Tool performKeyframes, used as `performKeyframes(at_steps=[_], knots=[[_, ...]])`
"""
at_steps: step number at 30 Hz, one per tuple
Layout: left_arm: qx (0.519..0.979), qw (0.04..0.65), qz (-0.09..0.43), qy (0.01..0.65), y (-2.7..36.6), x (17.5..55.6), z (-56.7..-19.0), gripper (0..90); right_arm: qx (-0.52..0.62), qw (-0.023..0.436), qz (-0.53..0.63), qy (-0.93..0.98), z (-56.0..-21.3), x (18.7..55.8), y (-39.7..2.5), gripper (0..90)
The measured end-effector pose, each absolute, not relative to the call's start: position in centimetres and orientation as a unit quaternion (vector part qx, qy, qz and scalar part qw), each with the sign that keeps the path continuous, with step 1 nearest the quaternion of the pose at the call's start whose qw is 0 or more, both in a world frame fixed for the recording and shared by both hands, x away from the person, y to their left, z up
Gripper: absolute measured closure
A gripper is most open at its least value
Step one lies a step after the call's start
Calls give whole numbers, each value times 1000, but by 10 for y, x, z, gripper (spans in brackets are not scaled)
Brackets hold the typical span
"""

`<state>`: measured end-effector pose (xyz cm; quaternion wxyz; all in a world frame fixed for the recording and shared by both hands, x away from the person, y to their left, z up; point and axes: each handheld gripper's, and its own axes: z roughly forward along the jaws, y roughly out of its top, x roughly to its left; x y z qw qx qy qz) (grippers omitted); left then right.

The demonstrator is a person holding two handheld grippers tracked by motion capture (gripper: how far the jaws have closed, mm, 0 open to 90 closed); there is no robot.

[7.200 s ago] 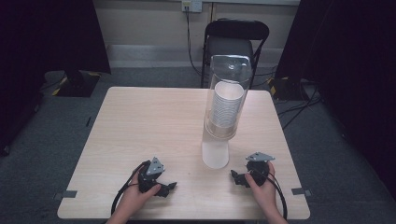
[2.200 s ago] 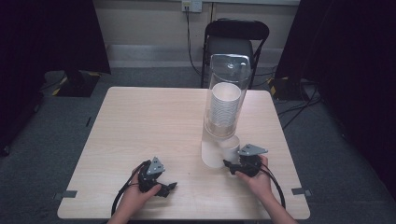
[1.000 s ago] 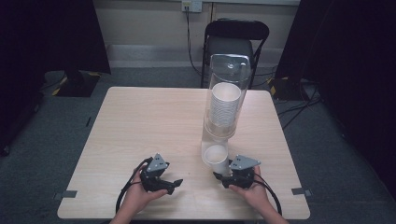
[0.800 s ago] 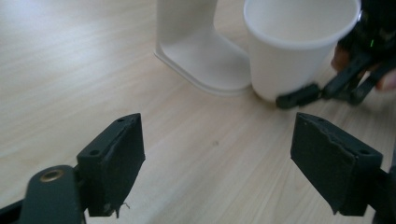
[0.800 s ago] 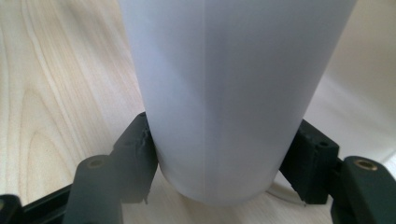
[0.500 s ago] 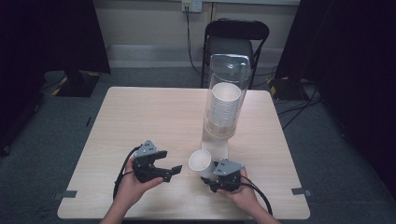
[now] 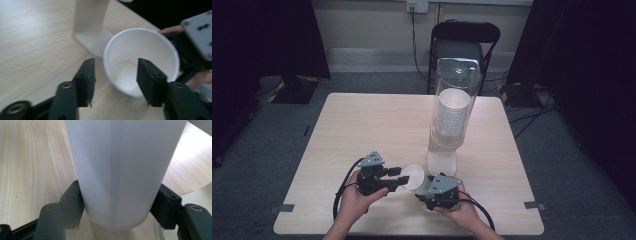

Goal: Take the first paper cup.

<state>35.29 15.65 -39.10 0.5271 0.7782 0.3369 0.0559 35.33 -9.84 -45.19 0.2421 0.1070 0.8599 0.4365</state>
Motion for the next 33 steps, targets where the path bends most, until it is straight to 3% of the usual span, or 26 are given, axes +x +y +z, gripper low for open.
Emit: performKeyframes(at_steps=[3, 4, 8, 10, 12, 17, 22, 27, 28, 29, 33], knots=[[776, 517, 55, 357, 156, 351, -390, 736, 98, 243, 437, 860, -452, 351, -95, 344], [778, 511, 47, 362, 156, 351, -390, 736, 98, 243, 437, 860, -452, 351, -95, 344], [781, 491, 46, 383, 155, 349, -387, 872, 98, 244, 432, 863, -453, 348, -86, 314], [782, 480, 46, 396, 155, 348, -387, 873, 99, 246, 430, 863, -454, 348, -84, 305], [778, 472, 46, 412, 160, 350, -387, 876, 123, 230, 438, 860, -454, 350, -84, 219], [768, 463, 57, 439, 178, 355, -388, 873, 161, 214, 445, 854, -453, 357, -99, 218], [757, 444, 85, 472, 197, 361, -392, 866, 192, 233, 445, 843, -450, 364, -117, 205], [752, 447, 88, 476, 200, 363, -394, 810, 210, 236, 445, 838, -449, 368, -126, 205], [750, 452, 88, 475, 201, 363, -394, 763, 214, 237, 445, 837, -449, 369, -128, 205], [750, 463, 99, 463, 201, 363, -395, 615, 218, 235, 447, 835, -449, 371, -130, 206], [747, 490, 102, 438, 205, 361, -395, 444, 225, 237, 446, 834, -448, 373, -133, 207]])
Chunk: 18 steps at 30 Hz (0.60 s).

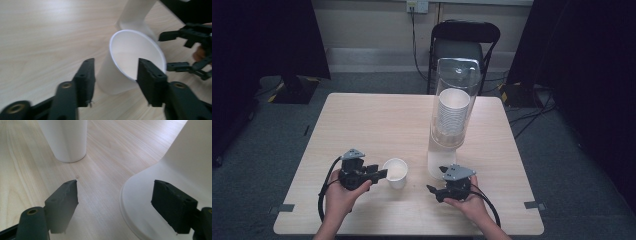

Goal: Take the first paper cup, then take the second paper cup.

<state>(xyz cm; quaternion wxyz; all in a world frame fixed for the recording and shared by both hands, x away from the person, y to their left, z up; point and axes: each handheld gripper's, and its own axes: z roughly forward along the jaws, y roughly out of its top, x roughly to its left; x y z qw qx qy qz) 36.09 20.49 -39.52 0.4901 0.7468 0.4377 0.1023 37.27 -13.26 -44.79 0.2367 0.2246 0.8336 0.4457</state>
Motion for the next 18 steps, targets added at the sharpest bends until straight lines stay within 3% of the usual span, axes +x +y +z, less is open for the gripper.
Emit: performKeyframes(at_steps=[5, 7, 11, 14, 18], knots=[[752, 500, 124, 412, 220, 351, -399, 345, 234, 237, 446, 831, -447, 376, -138, 207], [773, 485, 150, 380, 230, 346, -407, 320, 241, 238, 445, 829, -447, 377, -142, 207], [781, 487, 132, 367, 241, 348, -423, 277, 250, 241, 440, 828, -448, 380, -147, 218], [806, 439, 135, 373, 241, 355, -442, 232, 260, 243, 440, 824, -448, 381, -148, 214], [815, 425, 125, 374, 237, 360, -457, 215, 273, 246, 445, 817, -446, 384, -151, 214]])
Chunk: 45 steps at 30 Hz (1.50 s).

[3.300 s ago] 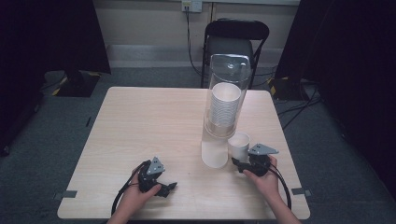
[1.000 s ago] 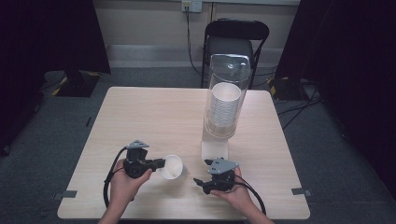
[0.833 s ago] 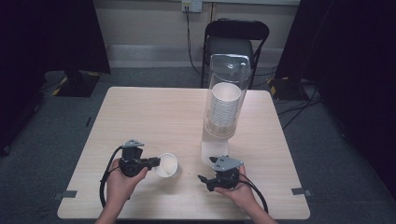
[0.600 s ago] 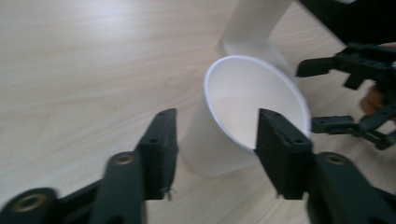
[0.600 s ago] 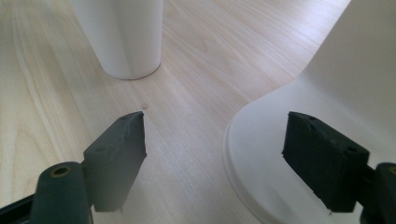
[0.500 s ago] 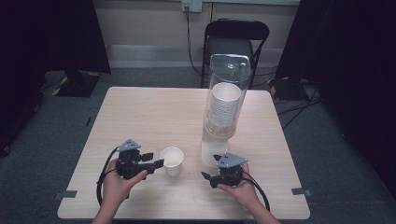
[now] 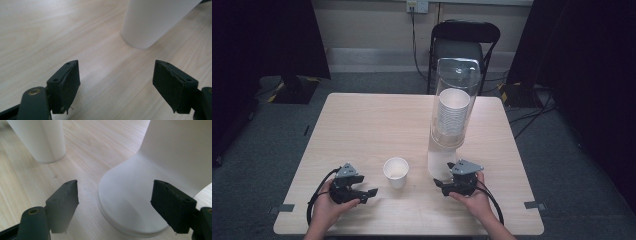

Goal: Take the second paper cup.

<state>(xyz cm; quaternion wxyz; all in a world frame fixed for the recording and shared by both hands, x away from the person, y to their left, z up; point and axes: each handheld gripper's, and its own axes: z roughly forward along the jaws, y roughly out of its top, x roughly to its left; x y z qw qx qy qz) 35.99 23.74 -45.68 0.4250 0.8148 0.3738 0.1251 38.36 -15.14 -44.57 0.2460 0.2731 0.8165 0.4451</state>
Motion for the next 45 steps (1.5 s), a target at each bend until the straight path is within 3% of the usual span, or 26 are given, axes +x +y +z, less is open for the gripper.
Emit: performKeyframes(at_steps=[9, 15, 19, 45], knots=[[822, 420, 144, 356, 234, 361, -468, 174, 290, 250, 443, 811, -444, 387, -157, 217], [838, 399, 185, 322, 226, 356, -472, 144, 298, 252, 443, 807, -442, 388, -159, 216], [841, 393, 186, 323, 222, 355, -473, 85, 312, 256, 455, 794, -438, 389, -163, 217], [841, 391, 186, 324, 222, 355, -473, 81, 325, 284, 504, 749, -398, 407, -164, 220]])
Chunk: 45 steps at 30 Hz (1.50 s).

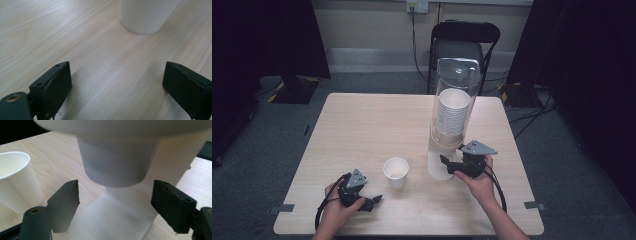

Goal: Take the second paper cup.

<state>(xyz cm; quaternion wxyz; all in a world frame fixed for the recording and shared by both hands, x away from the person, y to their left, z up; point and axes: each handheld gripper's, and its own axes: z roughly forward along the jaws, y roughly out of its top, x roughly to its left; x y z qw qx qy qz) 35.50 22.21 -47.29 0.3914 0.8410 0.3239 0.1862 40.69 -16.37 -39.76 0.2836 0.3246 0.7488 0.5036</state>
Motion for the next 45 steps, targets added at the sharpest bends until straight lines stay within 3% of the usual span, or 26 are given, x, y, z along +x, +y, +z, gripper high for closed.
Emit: performKeyframes(at_steps=[14, 15, 16, 20, 45], knots=[[841, 392, 186, 324, 222, 355, -473, 81, 327, 307, 540, 712, -373, 412, -146, 242], [841, 392, 186, 324, 222, 355, -473, 81, 327, 307, 540, 712, -373, 412, -146, 242], [840, 392, 186, 325, 222, 355, -473, 81, 325, 320, 536, 710, -373, 414, -147, 307], [841, 392, 186, 325, 222, 355, -473, 81, 315, 316, 546, 710, -377, 415, -149, 323], [841, 391, 186, 325, 222, 355, -473, 81, 312, 318, 545, 710, -389, 413, -151, 354]])
